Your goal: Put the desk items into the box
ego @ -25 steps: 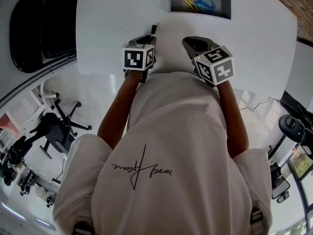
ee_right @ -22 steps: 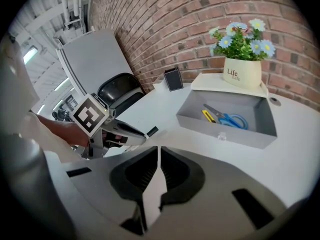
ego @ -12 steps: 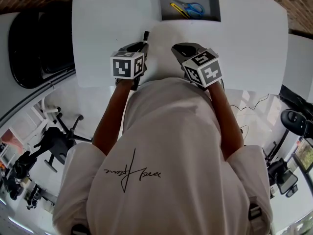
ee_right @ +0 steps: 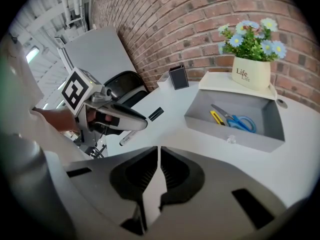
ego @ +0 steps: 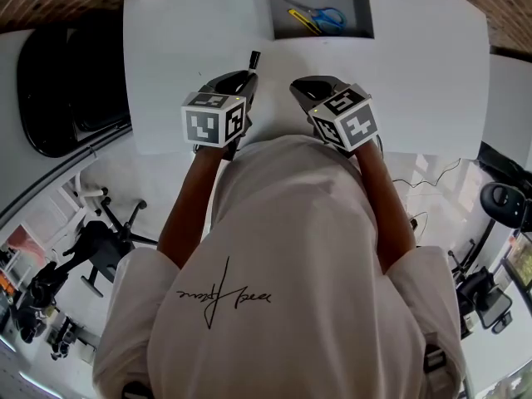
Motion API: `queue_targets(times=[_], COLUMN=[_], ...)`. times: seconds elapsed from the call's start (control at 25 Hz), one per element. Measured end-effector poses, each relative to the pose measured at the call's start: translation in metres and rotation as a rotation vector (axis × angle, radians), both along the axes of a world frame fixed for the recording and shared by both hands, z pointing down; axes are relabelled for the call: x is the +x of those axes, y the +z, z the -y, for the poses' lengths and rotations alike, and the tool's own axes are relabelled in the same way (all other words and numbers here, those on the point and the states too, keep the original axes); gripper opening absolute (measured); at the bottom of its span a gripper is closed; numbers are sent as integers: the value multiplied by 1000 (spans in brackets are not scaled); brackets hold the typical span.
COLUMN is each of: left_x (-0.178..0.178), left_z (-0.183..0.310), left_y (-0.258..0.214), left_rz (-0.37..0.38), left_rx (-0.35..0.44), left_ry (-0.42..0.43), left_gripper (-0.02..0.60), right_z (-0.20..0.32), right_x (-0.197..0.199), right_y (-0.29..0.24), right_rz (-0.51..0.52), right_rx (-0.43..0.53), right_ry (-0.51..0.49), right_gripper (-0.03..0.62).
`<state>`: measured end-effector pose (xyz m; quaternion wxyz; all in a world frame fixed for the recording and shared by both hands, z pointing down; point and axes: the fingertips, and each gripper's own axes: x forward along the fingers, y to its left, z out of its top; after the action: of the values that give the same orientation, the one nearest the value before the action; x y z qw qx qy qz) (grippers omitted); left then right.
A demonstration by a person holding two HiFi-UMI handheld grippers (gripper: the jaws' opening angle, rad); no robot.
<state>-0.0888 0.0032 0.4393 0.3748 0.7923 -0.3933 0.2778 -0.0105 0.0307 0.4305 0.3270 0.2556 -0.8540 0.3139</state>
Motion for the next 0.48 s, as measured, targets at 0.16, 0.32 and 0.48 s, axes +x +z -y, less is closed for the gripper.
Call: queue_targets(times=[0.16,0.32,0.48], left_x=[9,22,30], left_z=[10,15,15], left_y=[-6,-14,-19], left_rz=[17,1,-2], left_rx=[26,40,45], left_ry=[22,40,59], left_gripper=[64,64,64], right_z=[4,9,12], right_x=[4,12,21], right_y=[0,-3,-6], right_rz=[-3,2,8], right_rx=[4,9,14], right_ry=[9,35,58], right_gripper=[37,37,37])
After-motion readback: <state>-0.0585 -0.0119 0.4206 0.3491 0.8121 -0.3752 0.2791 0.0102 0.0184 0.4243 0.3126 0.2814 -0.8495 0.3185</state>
